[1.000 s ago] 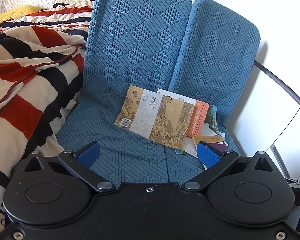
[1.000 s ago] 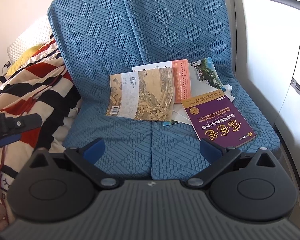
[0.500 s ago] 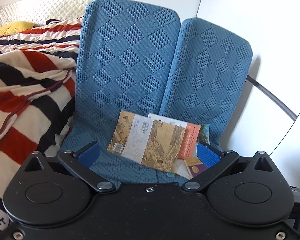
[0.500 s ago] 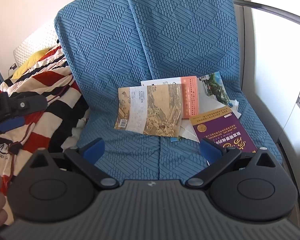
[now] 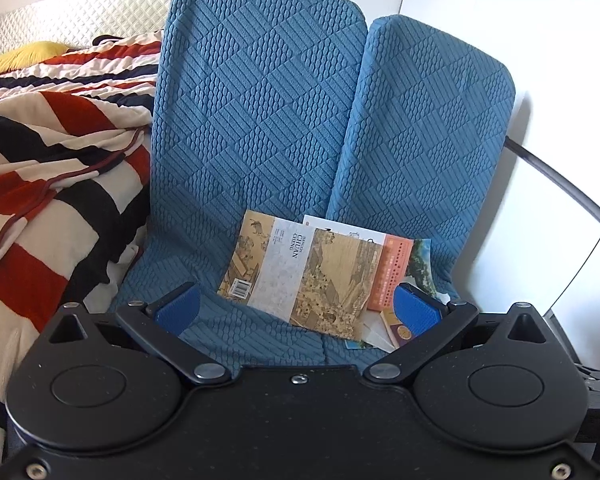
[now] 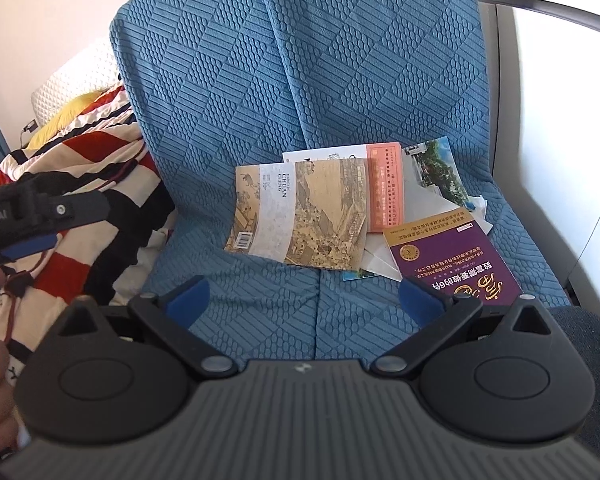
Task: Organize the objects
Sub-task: 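Move both tools toward the pile of books on the blue seat, then close the right gripper on the edge of the tan scroll book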
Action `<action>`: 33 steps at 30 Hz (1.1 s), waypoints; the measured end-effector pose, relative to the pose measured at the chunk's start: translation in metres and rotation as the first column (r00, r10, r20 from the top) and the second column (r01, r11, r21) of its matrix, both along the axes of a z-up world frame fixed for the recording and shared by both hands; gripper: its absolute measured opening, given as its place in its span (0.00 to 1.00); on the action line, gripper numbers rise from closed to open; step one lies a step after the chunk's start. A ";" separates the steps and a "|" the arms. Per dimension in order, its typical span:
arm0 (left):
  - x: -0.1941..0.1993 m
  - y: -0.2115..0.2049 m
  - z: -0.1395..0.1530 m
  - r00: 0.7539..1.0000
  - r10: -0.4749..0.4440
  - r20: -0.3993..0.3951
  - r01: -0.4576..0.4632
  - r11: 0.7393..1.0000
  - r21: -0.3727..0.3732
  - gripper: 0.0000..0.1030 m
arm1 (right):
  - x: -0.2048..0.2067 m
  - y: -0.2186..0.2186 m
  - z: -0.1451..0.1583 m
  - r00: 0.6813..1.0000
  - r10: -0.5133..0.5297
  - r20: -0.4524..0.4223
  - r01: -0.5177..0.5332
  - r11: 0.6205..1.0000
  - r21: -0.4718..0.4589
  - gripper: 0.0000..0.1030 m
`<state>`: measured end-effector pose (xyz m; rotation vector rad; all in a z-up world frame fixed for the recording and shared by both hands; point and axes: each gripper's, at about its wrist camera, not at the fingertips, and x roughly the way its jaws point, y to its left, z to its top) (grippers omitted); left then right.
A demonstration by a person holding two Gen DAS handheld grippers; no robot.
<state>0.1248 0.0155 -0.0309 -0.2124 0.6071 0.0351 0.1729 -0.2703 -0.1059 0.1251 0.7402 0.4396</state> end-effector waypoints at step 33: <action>0.156 0.017 -0.126 0.996 -0.024 -0.082 0.027 0.999 0.042 1.00 | 0.135 0.025 -0.104 1.000 0.017 -0.003 -0.017 0.998 0.055 0.98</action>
